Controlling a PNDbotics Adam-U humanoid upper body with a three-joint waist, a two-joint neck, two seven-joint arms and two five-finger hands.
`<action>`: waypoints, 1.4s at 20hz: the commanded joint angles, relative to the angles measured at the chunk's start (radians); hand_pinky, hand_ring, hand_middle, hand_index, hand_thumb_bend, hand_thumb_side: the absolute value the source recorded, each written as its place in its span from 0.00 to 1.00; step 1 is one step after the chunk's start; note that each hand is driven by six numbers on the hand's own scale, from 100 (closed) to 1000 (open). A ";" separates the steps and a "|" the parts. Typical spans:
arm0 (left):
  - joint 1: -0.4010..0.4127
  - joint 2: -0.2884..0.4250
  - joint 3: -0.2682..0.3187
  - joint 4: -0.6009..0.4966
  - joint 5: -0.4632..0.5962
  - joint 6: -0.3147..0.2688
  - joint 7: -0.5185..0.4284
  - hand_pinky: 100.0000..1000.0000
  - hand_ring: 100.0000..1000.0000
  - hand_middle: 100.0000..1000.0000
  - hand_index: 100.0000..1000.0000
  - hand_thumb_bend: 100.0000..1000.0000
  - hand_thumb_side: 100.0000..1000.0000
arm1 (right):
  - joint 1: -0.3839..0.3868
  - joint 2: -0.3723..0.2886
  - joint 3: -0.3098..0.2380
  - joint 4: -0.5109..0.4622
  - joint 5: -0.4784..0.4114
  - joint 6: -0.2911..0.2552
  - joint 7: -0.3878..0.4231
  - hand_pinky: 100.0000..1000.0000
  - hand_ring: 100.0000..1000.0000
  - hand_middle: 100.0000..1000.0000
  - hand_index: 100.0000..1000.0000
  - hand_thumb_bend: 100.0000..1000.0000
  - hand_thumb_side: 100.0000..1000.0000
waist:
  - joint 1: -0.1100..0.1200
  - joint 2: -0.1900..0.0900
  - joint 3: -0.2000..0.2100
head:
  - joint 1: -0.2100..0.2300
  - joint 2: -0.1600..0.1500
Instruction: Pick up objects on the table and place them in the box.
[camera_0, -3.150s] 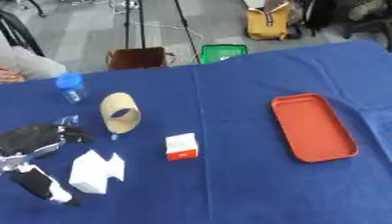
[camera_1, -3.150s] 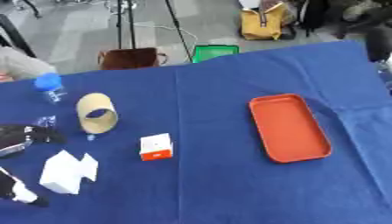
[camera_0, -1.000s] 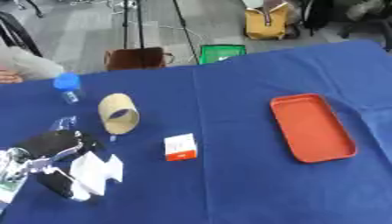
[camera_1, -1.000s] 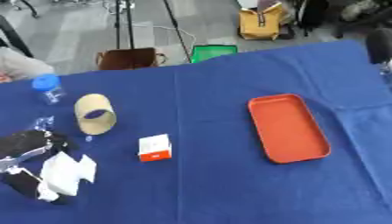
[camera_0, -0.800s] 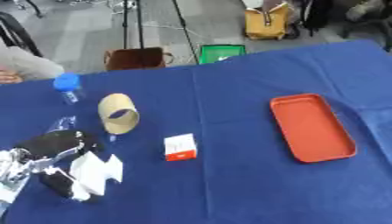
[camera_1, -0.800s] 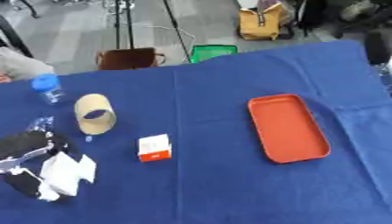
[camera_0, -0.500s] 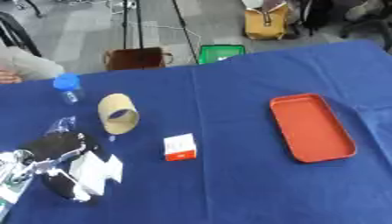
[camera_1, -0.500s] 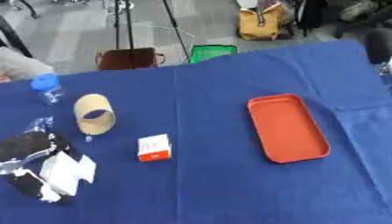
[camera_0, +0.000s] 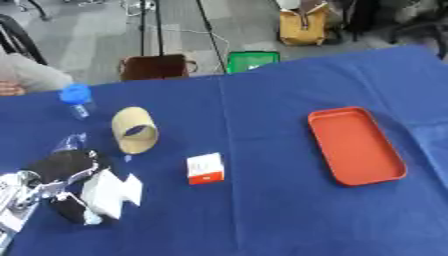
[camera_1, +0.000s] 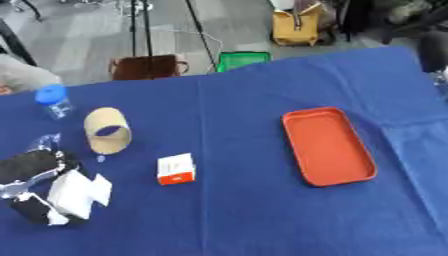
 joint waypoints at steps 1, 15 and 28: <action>-0.009 0.014 -0.002 0.011 0.008 0.003 0.013 0.21 0.30 0.43 0.56 0.40 0.15 | -0.013 -0.019 -0.007 -0.022 -0.002 -0.001 0.000 0.56 0.71 0.71 0.82 0.30 0.40 | -0.004 -0.011 -0.002 | 0.001 -0.009; -0.010 0.011 0.021 -0.027 0.162 0.032 0.012 0.11 0.24 0.40 0.53 0.31 0.23 | -0.012 -0.018 -0.008 -0.022 0.000 0.001 0.000 0.56 0.71 0.71 0.82 0.31 0.40 | -0.003 -0.011 -0.003 | -0.008 -0.008; -0.124 -0.001 0.051 -0.159 0.364 0.121 -0.011 0.06 0.21 0.40 0.53 0.27 0.26 | -0.014 -0.014 -0.001 -0.022 -0.005 0.002 0.005 0.56 0.71 0.71 0.82 0.31 0.40 | -0.005 -0.031 -0.031 | -0.004 0.002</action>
